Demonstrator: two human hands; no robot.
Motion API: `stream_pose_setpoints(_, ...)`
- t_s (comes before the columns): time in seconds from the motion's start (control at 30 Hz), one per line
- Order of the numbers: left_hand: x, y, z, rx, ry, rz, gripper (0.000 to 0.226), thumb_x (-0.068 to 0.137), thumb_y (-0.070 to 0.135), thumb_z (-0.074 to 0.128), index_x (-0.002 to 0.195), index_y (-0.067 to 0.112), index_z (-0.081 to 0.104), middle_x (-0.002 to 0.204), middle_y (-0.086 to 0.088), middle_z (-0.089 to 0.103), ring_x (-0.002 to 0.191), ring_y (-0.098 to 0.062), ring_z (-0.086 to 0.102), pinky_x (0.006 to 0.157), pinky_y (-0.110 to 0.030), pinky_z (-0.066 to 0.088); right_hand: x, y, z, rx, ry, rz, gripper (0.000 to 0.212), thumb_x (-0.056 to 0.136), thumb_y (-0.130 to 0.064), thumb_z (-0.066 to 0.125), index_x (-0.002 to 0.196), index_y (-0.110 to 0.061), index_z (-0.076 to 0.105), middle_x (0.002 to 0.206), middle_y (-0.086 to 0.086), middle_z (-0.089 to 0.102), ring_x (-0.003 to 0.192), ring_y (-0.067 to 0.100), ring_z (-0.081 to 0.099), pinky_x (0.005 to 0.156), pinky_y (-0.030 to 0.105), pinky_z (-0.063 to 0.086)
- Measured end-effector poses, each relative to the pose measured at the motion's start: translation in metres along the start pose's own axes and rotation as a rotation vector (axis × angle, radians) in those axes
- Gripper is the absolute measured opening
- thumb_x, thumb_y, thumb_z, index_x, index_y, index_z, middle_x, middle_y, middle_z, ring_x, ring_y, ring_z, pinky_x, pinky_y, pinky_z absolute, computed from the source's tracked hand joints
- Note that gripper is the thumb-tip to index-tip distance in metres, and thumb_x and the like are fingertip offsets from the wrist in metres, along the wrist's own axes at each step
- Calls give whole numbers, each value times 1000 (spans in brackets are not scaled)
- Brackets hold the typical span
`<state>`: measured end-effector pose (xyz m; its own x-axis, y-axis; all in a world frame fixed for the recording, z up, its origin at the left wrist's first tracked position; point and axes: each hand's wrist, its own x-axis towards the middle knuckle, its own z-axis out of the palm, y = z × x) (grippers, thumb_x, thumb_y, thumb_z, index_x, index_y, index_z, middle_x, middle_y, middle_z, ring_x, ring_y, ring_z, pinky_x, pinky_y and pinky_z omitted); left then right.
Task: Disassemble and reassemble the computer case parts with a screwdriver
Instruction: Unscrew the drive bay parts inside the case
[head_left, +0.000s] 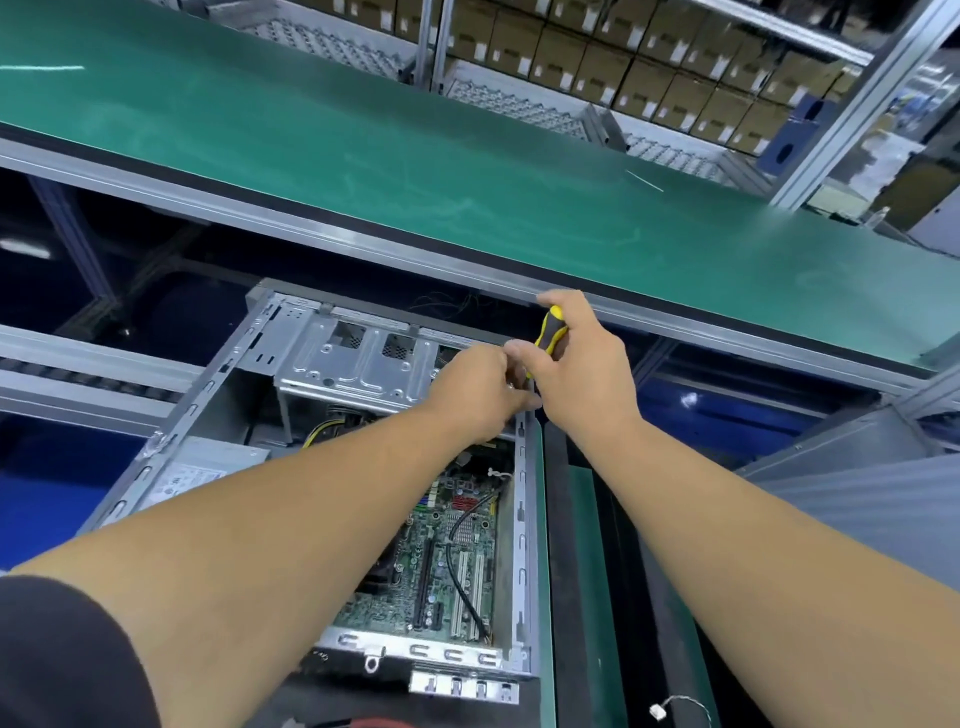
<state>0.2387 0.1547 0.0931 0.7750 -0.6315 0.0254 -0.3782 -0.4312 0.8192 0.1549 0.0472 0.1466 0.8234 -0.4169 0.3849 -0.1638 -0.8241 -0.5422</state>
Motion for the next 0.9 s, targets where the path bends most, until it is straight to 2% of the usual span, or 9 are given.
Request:
stream_pose_setpoints(0.1, 3, -9, 7, -150, -6, -3, 30, 84, 24, 82, 70, 13, 57, 65, 1, 56, 60, -19, 50, 64, -39, 51, -4, 3, -1, 100, -17, 24, 46, 91, -44, 73, 127, -52, 47, 79, -8, 62, 67, 11, 60, 60, 33, 52)
stream_pose_setpoints(0.23, 5, -20, 11, -280, 44, -20, 32, 77, 23, 89, 65, 13, 61, 53, 9, 53, 46, -11, 45, 52, -26, 39, -8, 7, -1, 454, -81, 131, 61, 91, -14, 73, 137, -46, 49, 99, -6, 74, 93, 9, 72, 85, 30, 59)
stream_pose_setpoints(0.33, 6, -24, 12, -344, 41, 0, 31, 82, 17, 85, 69, 3, 60, 58, 2, 51, 51, -14, 42, 56, -28, 39, -10, 10, 1, 633, -122, 241, 65, 90, 3, 71, 133, -43, 54, 100, 0, 78, 96, 14, 74, 79, 24, 61)
stream_pose_setpoints(0.4, 6, -26, 10, -340, 12, 24, 28, 89, 16, 79, 67, 11, 61, 59, 5, 52, 52, -11, 42, 56, -26, 40, -11, 13, 3, 652, -149, 287, 62, 90, 7, 69, 131, -38, 57, 99, 1, 79, 95, 17, 75, 77, 22, 61)
stream_pose_setpoints(0.53, 3, -28, 8, -219, -63, 113, 27, 97, 20, 67, 70, 20, 63, 61, 6, 52, 54, -12, 42, 54, -26, 38, -15, 18, 6, 595, -178, 302, 47, 91, 6, 71, 131, -17, 64, 98, 1, 79, 91, 9, 75, 77, 16, 57)
stream_pose_setpoints(0.63, 1, -28, 7, -205, -61, 122, 14, 89, 26, 76, 78, 21, 68, 53, 16, 50, 46, -4, 40, 48, -19, 37, -18, 18, 11, 518, -107, 299, 27, 88, -1, 76, 104, -22, 72, 85, -4, 79, 81, 9, 75, 71, 21, 60)
stream_pose_setpoints(0.7, 0, -27, 7, -160, -12, 110, 19, 80, 30, 82, 77, 24, 65, 47, 18, 47, 42, -3, 38, 42, -17, 34, -20, 18, 16, 460, -40, 297, 24, 84, -7, 81, 92, -26, 69, 80, -3, 77, 75, 14, 73, 63, 25, 59)
stream_pose_setpoints(0.8, 0, -23, 10, -121, 40, 58, 14, 76, 28, 72, 71, 21, 61, 52, 9, 54, 46, -11, 45, 47, -33, 45, -22, 18, 25, 399, 27, 268, 31, 78, -19, 88, 91, -24, 60, 79, 1, 71, 68, 14, 66, 60, 30, 57)
stream_pose_setpoints(0.9, 0, -23, 11, -122, 2, 55, 7, 82, 21, 63, 76, 20, 67, 61, -6, 64, 49, -17, 47, 49, -35, 45, -21, 20, 28, 406, -13, 239, 33, 81, -21, 86, 96, -29, 58, 85, 1, 69, 73, 12, 63, 70, 36, 58)
